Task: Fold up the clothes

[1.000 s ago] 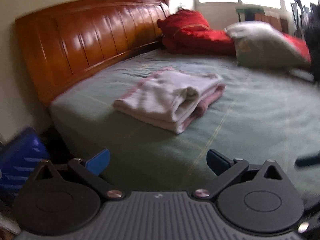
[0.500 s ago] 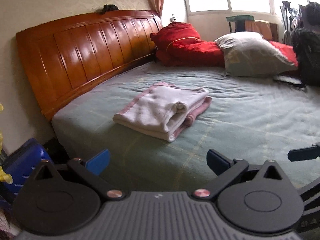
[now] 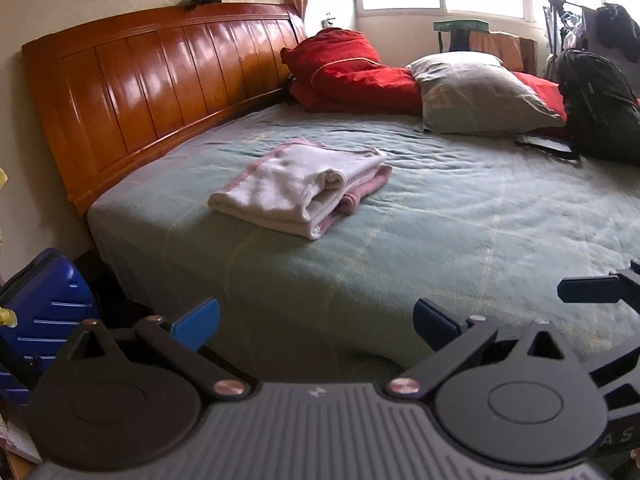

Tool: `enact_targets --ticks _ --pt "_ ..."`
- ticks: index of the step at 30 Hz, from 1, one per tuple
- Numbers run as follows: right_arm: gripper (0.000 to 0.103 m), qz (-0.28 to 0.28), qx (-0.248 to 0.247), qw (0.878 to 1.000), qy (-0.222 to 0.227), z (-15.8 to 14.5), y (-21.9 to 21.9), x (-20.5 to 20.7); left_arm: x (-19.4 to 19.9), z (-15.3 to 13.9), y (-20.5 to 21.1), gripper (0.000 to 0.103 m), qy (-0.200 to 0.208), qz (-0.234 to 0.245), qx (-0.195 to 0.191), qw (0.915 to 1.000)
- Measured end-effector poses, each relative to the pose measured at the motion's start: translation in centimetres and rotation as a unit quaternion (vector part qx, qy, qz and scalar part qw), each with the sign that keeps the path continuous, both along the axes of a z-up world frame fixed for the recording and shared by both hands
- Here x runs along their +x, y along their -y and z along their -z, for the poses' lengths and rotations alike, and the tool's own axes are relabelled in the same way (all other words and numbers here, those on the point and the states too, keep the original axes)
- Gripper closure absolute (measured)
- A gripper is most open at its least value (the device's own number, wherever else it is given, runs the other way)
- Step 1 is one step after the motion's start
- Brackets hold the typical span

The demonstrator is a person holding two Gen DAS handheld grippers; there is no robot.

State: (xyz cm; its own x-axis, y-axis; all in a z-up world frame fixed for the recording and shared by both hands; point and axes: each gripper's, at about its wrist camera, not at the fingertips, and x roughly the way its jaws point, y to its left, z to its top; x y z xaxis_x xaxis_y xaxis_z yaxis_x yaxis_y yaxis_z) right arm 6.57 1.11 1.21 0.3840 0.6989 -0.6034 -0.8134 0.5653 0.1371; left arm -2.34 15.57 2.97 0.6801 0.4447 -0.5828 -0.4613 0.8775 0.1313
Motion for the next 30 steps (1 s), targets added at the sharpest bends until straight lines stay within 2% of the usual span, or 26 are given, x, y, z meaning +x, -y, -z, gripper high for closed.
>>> enact_targets --ticks 11,30 --pt "0.000 -0.003 0.001 1.000 0.009 -0.4 -0.1 -1.0 -1.1 -0.4 0.3 0.001 0.015 0.012 0.003 0.9998" --pt "0.000 -0.016 -0.007 1.000 0.013 -0.4 -0.6 -2.0 -1.6 -0.3 -0.2 0.001 0.018 0.006 -0.004 0.9998"
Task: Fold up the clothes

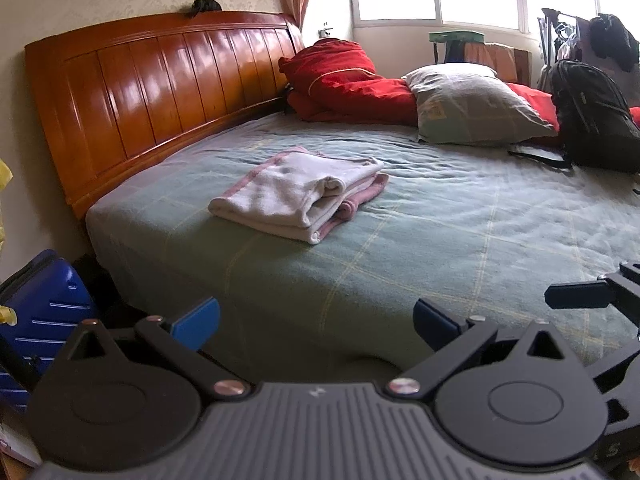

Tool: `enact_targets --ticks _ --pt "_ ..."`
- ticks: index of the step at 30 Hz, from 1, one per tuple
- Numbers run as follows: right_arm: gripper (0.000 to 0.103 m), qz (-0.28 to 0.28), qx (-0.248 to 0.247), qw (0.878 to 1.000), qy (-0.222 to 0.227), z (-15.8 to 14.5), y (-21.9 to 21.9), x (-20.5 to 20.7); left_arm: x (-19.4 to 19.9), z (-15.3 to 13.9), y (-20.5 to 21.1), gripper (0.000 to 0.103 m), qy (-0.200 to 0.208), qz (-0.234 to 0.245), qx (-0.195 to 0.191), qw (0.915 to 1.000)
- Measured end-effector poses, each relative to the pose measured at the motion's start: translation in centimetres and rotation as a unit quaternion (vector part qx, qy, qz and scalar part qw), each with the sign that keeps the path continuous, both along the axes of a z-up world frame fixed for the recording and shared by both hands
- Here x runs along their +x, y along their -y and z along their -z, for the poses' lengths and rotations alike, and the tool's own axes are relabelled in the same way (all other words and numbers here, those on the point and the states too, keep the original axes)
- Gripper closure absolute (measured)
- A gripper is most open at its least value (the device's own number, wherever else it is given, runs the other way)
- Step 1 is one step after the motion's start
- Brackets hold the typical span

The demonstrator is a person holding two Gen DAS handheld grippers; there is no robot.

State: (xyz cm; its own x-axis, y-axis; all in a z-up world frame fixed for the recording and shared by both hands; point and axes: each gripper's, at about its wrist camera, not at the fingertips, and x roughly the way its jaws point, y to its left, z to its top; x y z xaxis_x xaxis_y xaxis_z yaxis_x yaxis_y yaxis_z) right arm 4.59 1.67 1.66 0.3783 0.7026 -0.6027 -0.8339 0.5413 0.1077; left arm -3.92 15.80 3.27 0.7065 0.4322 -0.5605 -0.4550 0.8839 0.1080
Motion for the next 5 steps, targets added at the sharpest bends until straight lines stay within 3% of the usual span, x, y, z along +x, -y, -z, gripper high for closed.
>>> enact_targets --ticks 5 --pt "0.000 -0.001 0.000 1.000 0.000 0.00 0.01 -0.02 -0.04 -0.03 0.07 0.001 0.000 -0.002 0.001 1.0000"
